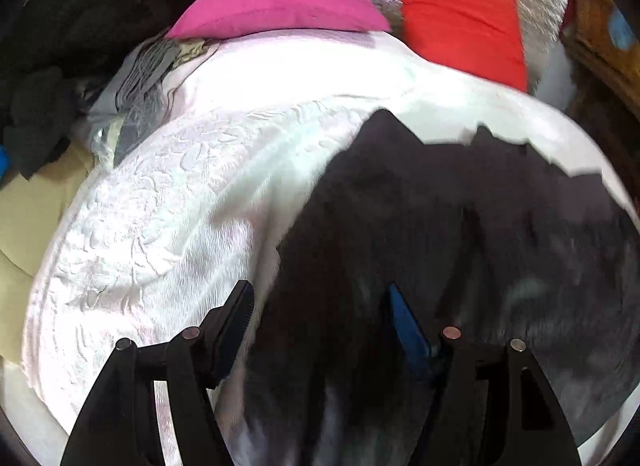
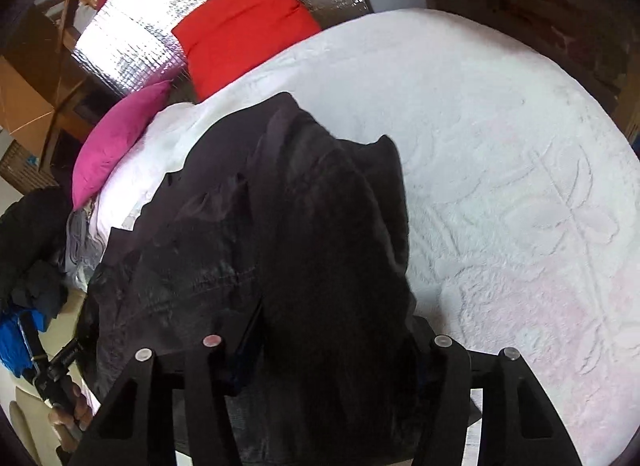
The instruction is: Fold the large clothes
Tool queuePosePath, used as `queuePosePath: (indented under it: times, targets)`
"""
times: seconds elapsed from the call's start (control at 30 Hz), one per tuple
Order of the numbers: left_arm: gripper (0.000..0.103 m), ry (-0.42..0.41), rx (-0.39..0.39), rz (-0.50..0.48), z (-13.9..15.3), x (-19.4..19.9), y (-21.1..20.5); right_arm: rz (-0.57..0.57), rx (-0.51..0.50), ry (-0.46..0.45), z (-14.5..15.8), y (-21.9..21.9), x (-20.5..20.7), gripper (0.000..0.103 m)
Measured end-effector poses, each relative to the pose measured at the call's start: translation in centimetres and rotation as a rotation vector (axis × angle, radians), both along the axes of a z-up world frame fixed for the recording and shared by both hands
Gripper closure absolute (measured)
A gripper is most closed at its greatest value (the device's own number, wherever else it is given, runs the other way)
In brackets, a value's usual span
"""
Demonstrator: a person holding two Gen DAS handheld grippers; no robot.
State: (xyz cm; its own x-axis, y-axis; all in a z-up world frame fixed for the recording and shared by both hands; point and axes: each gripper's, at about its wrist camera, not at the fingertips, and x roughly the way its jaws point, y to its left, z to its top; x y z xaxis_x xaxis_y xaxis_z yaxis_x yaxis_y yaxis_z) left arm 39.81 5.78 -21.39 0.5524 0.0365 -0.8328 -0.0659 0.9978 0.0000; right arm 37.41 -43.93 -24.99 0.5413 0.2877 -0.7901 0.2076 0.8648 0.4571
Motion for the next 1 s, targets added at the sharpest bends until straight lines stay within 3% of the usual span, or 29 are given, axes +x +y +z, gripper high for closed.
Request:
queuePosePath:
  times: [0.1,0.17,0.27,0.33,0.4,0.43,0.47,0.5,0.57,0.63,0.73,0.8,0.87,0.93,0.97,1.0]
  targets:
    - [0.030,0.003,-0.069,0.021,0.7,1.3,1.3,-0.037,-0.072,-0.026,1.7,-1.1,0.3,0.024]
    - [0.020,0.023,-0.112,0.032,0.5,2.2,2.1,-0.067,-0.123,-0.090,3.4,-1.8,0.4,0.020]
    - [0.020,0.073,-0.170,0.039,-0.8,3.3,2.7,-0.111,-0.025,-0.192,4.2,-2.7,1.0,0.017]
    - [0.020,0.092,-0.160,0.043,-1.5,3.7,2.4,-0.100,0.013,-0.202,3.7,-2.5,2.3,0.017]
    - [0.024,0.107,-0.185,0.039,-2.2,3.5,1.9,-0.110,-0.021,-0.192,2.9,-1.7,3.9,0.017]
    - [0.034,0.113,-0.207,0.036,-2.5,3.6,2.0,-0.112,-0.052,-0.181,2.2,-1.2,4.8,0.018]
    - [0.042,0.120,-0.231,0.031,-2.7,3.7,1.9,-0.108,-0.071,-0.157,1.6,-0.8,5.5,0.030]
    - [0.044,0.120,-0.242,0.026,-2.9,3.7,1.7,-0.112,-0.086,-0.114,0.5,-0.3,6.3,0.052]
    - [0.051,0.097,-0.211,0.018,-2.7,3.7,1.1,-0.123,-0.102,-0.055,-0.8,0.1,7.0,0.061]
    - [0.054,0.066,-0.177,-0.001,-2.3,3.6,0.2,-0.136,-0.088,-0.068,-0.3,0.1,6.4,0.071]
    - [0.054,0.036,-0.130,-0.027,-2.2,3.9,-1.2,-0.161,-0.085,-0.116,1.3,-0.5,4.5,0.073]
    - [0.046,0.064,-0.106,-0.019,-3.2,4.7,-1.6,-0.161,-0.089,-0.096,0.5,-0.6,4.0,0.073]
    - [0.041,0.078,-0.097,-0.010,-3.7,5.1,-1.6,-0.158,-0.048,-0.042,-1.8,-0.6,4.4,0.072]
    - [0.041,0.070,-0.082,-0.003,-3.1,4.9,-1.9,-0.160,-0.023,-0.051,-1.9,-0.7,4.4,0.070]
    - [0.041,0.062,-0.063,-0.004,-2.7,4.6,-2.1,-0.161,-0.007,-0.064,-1.2,-0.9,4.0,0.064]
    - [0.040,0.048,-0.030,-0.006,-2.1,4.0,-2.6,-0.161,0.003,-0.074,-0.5,-1.0,3.6,0.040]
